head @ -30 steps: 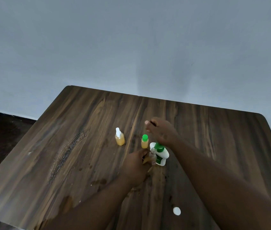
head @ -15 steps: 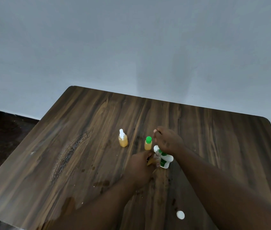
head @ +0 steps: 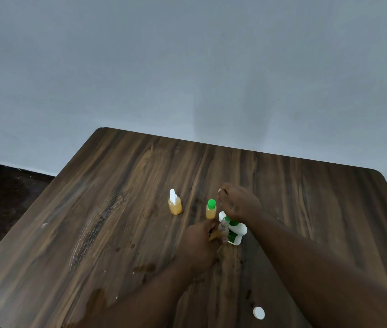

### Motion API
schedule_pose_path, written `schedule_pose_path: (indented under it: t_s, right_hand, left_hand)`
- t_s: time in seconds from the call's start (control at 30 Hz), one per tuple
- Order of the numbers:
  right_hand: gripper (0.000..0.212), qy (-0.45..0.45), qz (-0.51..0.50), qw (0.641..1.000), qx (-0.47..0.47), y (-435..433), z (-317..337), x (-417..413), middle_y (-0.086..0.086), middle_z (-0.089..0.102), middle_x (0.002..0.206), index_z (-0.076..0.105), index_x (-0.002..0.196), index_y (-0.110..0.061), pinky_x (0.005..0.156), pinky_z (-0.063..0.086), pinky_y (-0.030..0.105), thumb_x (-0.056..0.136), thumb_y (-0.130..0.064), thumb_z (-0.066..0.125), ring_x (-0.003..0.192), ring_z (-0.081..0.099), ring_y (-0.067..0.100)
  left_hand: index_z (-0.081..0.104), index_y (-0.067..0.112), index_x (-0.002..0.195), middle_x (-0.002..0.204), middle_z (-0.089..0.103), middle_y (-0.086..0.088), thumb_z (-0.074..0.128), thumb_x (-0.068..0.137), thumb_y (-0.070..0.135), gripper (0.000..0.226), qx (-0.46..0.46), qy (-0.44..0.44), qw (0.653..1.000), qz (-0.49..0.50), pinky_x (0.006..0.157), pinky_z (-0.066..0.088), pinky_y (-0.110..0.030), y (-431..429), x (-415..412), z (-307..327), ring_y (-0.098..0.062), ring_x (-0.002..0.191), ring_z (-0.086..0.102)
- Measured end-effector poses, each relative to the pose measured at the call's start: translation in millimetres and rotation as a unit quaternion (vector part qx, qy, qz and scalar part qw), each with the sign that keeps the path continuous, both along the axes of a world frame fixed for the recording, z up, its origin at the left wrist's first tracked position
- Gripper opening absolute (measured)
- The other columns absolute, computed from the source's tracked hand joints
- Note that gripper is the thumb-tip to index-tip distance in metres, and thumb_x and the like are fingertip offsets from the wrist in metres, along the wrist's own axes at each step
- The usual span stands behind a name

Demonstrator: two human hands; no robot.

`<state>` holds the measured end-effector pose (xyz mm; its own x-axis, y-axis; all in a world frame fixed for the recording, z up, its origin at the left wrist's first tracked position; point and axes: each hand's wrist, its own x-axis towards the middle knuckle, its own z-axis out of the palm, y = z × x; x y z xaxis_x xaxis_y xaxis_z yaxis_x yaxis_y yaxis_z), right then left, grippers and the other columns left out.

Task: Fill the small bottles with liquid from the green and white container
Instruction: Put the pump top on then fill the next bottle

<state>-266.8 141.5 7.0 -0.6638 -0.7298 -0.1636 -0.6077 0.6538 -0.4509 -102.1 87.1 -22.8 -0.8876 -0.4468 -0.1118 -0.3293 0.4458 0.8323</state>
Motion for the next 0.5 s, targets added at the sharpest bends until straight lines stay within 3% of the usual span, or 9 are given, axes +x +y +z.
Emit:
schedule_pose_path:
  t_s: [0.17,0.33,0.43,0.5]
  right_hand:
    - [0.032,-0.002,-0.012,1.000,0.024,2.7,-9.3,1.4,0.001,0.060,0.082,0.052,0.085,-0.018,0.065,0.044,0.035,0.101,-0.037,0.032,0.077,0.058,0.023]
    - [0.029,0.012,-0.001,1.000,0.018,-1.9,-1.0,0.5,-0.001,0.054,0.076,0.047,0.083,-0.021,0.061,0.038,0.033,0.102,-0.036,0.031,0.070,0.051,0.017]
    - [0.029,-0.003,-0.009,0.999,0.040,2.4,-7.1,2.0,0.002,0.059,0.080,0.048,0.082,-0.019,0.070,0.048,0.040,0.100,-0.035,0.031,0.076,0.058,0.025]
    - [0.029,0.004,0.005,0.999,0.041,2.0,-5.0,2.3,0.002,0.057,0.079,0.044,0.079,-0.021,0.067,0.045,0.038,0.100,-0.034,0.030,0.075,0.057,0.025]
  left_hand:
    - [0.069,0.030,0.099,0.090,0.069,0.019,0.068,0.092,0.030,0.006,-0.010,-0.007,1.000,-0.012,0.067,0.040,-0.003,-0.9,-0.2,1.0,0.006,0.086,0.063]
    - [0.069,0.031,0.099,0.093,0.070,0.017,0.067,0.092,0.033,0.008,0.002,0.000,1.000,-0.002,0.071,0.048,-0.013,-1.9,-2.3,-1.2,0.003,0.087,0.065]
    - [0.069,0.030,0.099,0.091,0.070,0.016,0.066,0.093,0.035,0.008,-0.007,-0.006,1.000,-0.003,0.067,0.041,-0.006,-1.6,-1.4,-0.4,0.004,0.086,0.064]
    - [0.069,0.029,0.101,0.092,0.070,0.017,0.067,0.093,0.032,0.010,-0.004,-0.002,1.000,-0.002,0.068,0.042,-0.006,-0.7,-0.6,-1.7,0.004,0.087,0.064]
